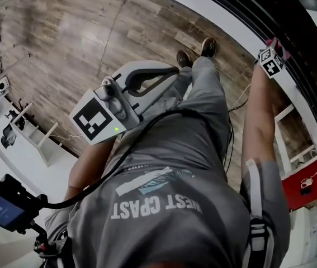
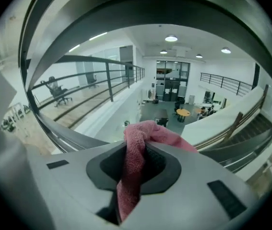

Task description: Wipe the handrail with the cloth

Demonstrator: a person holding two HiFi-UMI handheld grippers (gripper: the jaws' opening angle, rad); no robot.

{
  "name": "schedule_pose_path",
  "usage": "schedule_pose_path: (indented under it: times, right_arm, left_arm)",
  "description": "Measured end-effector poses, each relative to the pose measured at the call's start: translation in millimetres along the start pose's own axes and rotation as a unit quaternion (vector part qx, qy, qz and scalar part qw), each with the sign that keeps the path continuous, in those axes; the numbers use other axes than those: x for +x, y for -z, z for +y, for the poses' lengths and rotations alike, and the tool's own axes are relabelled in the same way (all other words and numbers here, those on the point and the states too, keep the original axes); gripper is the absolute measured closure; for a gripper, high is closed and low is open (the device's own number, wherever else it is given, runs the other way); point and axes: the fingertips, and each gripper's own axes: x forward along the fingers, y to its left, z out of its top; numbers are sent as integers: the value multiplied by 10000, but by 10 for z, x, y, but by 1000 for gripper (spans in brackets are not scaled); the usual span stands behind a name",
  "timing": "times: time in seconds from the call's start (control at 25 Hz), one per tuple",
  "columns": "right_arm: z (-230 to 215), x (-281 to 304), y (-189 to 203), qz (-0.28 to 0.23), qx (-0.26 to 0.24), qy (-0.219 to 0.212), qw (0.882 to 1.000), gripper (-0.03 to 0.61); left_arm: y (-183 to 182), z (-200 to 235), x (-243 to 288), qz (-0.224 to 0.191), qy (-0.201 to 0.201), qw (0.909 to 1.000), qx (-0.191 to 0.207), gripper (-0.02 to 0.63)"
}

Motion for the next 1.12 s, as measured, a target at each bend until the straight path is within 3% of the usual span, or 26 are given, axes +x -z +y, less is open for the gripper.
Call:
schedule_pose_path:
  times: [0.04,0.12,0.2,0.24,0.28,0.32,0.4,0.52,0.68,0.72,0.8,0.92,1.0,1.12]
  right_arm:
    - [269,51,-31,-97,30,-246,9996,531]
    - [1181,192,-79,-162,-271,-1233,9919,531]
    - [2182,386,-1,112,-760,-2350,9689,531]
    - [2471,501,83,345,-958,-2665,9584,531]
    - [2509,595,150,525,-1085,-2690,9556,531]
    - [2330,610,168,576,-1156,-2477,9602,531]
    - [1868,312,11,239,-1257,-1994,9715,531]
    - [1591,-63,-244,-384,-1202,-1533,9801,531]
    - [986,-14,38,-302,-164,-432,9985,531]
    - [1075,65,3,-386,26,-353,9986,531]
    - [1643,239,-152,-430,115,-629,9970,531]
    - [2910,446,-434,-459,-261,-1418,9885,531]
    - [3512,518,-572,-427,-584,-1667,9833,531]
    - [3726,535,-646,-343,-781,-1747,9809,531]
  left_arm:
    - [-35,44,90,-8,39,10000,7,611]
    - [-58,206,270,107,114,9997,171,611]
    - [-14,508,444,365,175,9981,469,611]
    - [22,664,511,516,219,9971,512,611]
    - [41,779,554,635,285,9968,403,611]
    - [18,828,562,649,376,9970,185,611]
    - [-141,796,442,328,539,9979,-160,611]
    - [-313,871,37,-80,514,9984,233,611]
    - [-200,994,-357,59,499,9968,614,611]
    - [-195,1100,-448,91,498,9967,630,611]
    - [-217,1361,-623,160,467,9970,598,611]
    - [-294,1735,-861,227,464,9969,593,611]
    - [-356,1898,-994,240,504,9964,641,611]
    - [-431,2002,-1108,224,498,9970,554,611]
